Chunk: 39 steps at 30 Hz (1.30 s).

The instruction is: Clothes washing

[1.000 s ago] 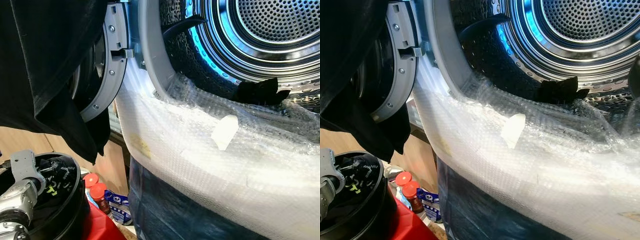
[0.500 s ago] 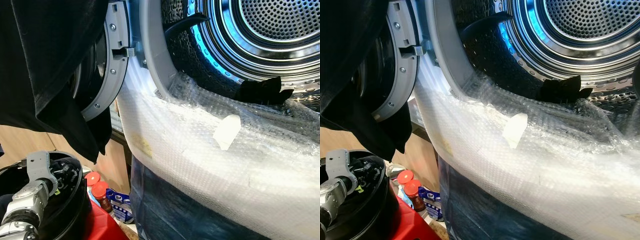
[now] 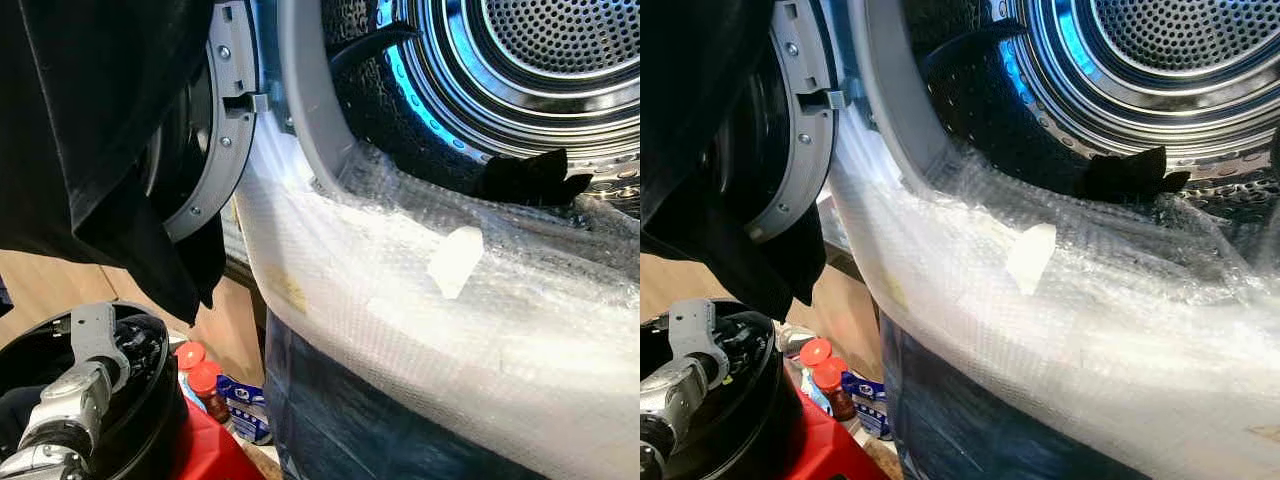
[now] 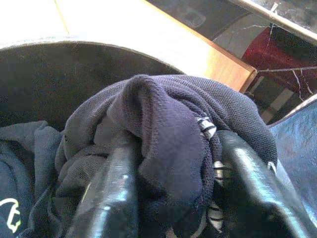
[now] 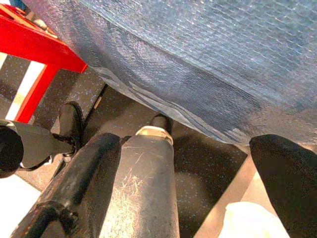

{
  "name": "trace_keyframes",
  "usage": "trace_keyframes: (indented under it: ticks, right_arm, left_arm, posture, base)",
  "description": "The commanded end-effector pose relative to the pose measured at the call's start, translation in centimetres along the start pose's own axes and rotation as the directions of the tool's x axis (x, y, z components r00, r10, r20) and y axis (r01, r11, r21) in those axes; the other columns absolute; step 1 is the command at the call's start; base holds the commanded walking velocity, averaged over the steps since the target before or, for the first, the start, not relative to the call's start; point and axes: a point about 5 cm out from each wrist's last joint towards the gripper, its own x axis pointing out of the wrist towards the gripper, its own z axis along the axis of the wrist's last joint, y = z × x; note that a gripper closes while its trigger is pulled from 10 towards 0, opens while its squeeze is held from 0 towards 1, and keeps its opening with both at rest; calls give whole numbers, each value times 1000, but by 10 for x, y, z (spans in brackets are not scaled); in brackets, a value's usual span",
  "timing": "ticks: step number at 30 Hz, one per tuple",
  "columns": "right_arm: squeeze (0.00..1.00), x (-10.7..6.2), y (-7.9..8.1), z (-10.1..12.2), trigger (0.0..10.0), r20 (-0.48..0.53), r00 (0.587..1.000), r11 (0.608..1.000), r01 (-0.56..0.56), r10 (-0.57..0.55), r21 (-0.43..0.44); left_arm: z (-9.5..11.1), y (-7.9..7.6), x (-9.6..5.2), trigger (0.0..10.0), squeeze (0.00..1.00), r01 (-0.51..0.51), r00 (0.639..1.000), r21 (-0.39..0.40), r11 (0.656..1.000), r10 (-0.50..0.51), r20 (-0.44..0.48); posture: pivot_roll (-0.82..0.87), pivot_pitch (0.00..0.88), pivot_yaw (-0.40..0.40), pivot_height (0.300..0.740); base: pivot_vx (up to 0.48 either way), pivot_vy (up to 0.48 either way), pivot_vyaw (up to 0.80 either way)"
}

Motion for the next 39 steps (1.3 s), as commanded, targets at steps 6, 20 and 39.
trace_keyframes:
  ticks: [6,20,39]
  right_arm:
    - [0,0,5,-2,10000,2,1000,1000,-16,16,13]
    - [0,1,14,1,10000,12,999,999,-45,45,4]
    - [0,2,14,9,10000,35,999,999,-41,40,35]
  left_arm:
    - [-7,4,-7,0,0,18,999,24,1000,-19,27]
    - [45,-42,-37,0,0,350,889,260,900,-407,211]
    - [19,-203,-110,0,0,935,121,355,11,-949,-291]
  posture:
    - [-24,0,27,740]
    - [3,0,30,740]
    - [-3,12,32,740]
  base:
    - [0,0,0]
    - [0,0,0]
    - [0,0,0]
